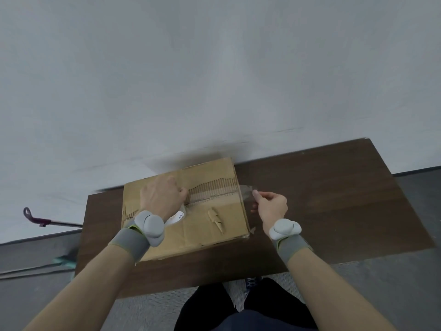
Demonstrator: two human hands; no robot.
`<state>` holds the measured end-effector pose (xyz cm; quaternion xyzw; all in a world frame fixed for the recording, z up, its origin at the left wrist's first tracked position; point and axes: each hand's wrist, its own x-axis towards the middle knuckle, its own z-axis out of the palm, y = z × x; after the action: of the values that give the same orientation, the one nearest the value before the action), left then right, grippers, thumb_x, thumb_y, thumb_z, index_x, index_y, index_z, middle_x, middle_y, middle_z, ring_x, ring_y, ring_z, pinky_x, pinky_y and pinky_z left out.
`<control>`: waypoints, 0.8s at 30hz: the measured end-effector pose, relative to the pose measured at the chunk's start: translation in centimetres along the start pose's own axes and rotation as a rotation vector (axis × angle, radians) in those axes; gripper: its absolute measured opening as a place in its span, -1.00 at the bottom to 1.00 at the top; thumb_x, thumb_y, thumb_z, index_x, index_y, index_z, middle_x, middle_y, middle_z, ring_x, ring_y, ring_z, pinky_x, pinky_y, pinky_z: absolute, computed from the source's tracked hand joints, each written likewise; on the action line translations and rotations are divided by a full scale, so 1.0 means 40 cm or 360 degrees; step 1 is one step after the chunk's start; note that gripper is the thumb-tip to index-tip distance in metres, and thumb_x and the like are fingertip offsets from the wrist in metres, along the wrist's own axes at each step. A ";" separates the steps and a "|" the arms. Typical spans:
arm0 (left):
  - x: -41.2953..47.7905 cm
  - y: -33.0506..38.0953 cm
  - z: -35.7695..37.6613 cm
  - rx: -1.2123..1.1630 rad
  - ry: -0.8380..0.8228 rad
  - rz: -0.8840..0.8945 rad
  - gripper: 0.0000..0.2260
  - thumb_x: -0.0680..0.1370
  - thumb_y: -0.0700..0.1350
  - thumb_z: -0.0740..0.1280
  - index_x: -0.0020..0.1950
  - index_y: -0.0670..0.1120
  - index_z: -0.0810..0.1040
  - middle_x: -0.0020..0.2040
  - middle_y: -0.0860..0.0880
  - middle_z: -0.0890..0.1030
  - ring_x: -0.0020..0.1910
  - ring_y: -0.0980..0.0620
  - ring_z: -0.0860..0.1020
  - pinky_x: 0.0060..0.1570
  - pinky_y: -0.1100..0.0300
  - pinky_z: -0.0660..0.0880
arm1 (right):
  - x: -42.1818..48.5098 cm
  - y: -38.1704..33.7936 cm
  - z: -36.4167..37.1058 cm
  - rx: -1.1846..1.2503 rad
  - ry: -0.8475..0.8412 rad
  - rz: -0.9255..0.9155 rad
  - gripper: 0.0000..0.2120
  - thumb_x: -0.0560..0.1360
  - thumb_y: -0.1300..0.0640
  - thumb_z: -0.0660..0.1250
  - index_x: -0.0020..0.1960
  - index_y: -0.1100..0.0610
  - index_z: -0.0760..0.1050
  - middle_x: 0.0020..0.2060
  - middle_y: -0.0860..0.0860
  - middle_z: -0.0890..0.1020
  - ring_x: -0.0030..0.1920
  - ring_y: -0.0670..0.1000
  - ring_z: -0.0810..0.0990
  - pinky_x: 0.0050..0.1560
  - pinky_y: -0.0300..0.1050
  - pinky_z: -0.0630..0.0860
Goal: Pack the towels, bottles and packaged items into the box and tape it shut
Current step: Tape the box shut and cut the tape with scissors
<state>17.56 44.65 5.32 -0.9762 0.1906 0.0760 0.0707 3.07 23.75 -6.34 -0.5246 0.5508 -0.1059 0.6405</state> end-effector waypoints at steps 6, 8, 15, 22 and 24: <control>-0.008 0.005 -0.001 -0.0035 -0.0041 -0.0078 -0.71 0.54 0.07 0.22 -0.30 -0.07 0.42 -0.34 0.02 0.39 -0.32 -0.11 0.44 -0.28 0.12 0.28 | -0.019 0.009 0.025 -0.0233 -0.0108 -0.0106 -0.91 0.43 0.08 0.63 -0.18 0.04 0.73 -0.43 -0.08 0.70 -0.41 -0.14 0.69 -0.40 -0.33 0.60; -0.009 0.008 -0.002 -0.0043 -0.0044 -0.0081 -0.69 0.55 0.06 0.22 -0.33 -0.07 0.39 -0.34 0.01 0.40 -0.34 -0.09 0.43 -0.29 0.12 0.28 | -0.014 0.000 0.028 -0.0335 -0.0123 -0.0118 -0.86 0.42 0.02 0.62 -0.12 0.07 0.76 -0.28 -0.01 0.74 -0.28 -0.06 0.72 -0.26 -0.24 0.64; -0.005 0.009 -0.009 -0.0074 -0.0041 -0.0086 -0.69 0.55 0.04 0.24 -0.30 -0.12 0.43 -0.33 -0.03 0.49 -0.37 -0.02 0.43 -0.30 0.12 0.32 | -0.015 -0.034 0.051 -0.0678 -0.0145 -0.0093 -0.38 0.50 -0.05 0.52 0.52 -0.03 0.44 0.38 0.13 0.56 0.33 0.21 0.57 0.26 0.08 0.54; -0.010 0.012 -0.013 -0.0090 -0.0026 -0.0086 -0.69 0.54 0.04 0.25 -0.32 -0.11 0.43 -0.32 -0.04 0.49 -0.28 -0.12 0.50 -0.27 0.11 0.36 | -0.066 0.003 -0.016 -0.0757 -0.0228 -0.0458 -0.57 0.50 0.24 0.51 0.34 0.05 0.58 0.20 0.04 0.68 0.27 0.11 0.62 0.27 0.00 0.55; -0.009 0.008 -0.011 -0.0090 -0.0028 -0.0093 -0.70 0.54 0.04 0.25 -0.30 -0.12 0.45 -0.32 -0.04 0.48 -0.28 -0.12 0.50 -0.29 0.11 0.34 | -0.094 0.008 -0.015 -0.0645 -0.0364 -0.0641 -0.57 0.49 0.41 0.41 0.28 0.09 0.65 0.15 -0.01 0.70 0.22 0.02 0.64 0.32 -0.03 0.56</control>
<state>17.13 44.41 5.76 -0.9822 0.1591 0.0877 0.0470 1.03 26.23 -4.26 -0.7487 0.3701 -0.0589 0.5468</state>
